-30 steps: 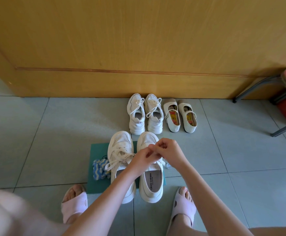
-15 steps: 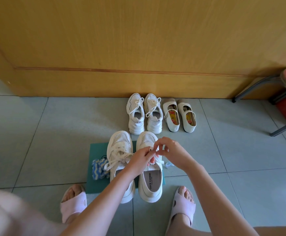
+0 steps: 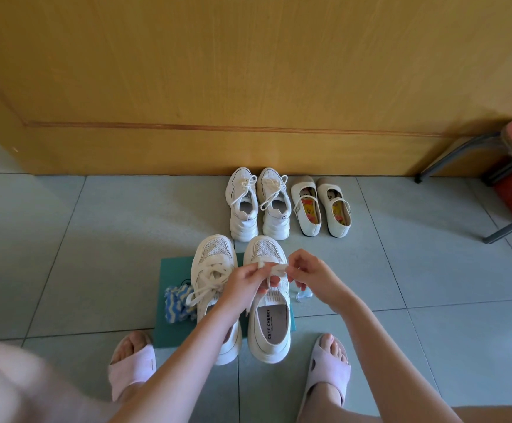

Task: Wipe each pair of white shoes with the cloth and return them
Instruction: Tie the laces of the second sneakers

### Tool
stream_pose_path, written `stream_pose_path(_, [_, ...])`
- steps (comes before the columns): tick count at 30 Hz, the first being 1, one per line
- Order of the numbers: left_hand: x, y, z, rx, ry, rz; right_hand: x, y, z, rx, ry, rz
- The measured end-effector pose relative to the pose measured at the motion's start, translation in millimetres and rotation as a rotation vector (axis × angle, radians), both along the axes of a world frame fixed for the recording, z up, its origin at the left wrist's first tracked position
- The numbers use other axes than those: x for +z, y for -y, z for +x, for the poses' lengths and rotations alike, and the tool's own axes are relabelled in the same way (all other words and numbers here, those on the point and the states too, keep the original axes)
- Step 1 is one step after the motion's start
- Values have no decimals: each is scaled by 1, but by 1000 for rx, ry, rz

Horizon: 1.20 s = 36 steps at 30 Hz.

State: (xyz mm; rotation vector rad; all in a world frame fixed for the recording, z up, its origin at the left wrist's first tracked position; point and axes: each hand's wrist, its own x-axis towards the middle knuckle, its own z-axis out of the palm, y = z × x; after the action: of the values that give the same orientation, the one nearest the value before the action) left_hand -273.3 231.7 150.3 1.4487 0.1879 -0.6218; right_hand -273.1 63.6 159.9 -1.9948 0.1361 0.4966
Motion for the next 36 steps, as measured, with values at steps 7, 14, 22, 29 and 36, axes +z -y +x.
stream_pose_path(7, [3,-1,6,3,-68,8,3,-6,-6,25,-30,125])
stream_pose_path(14, [0,-3,7,15,-144,64,-5,-7,-10,125,-63,-76])
stream_pose_path(22, [3,-2,9,-6,9,227,-15,-14,-15,-31,-112,-31])
stream_pose_path(29, [-2,1,2,-48,306,465,-18,-20,-13,-25,-125,-21])
stream_pose_path(36, [-8,9,-4,-111,651,697,-17,-20,-14,-87,-143,46])
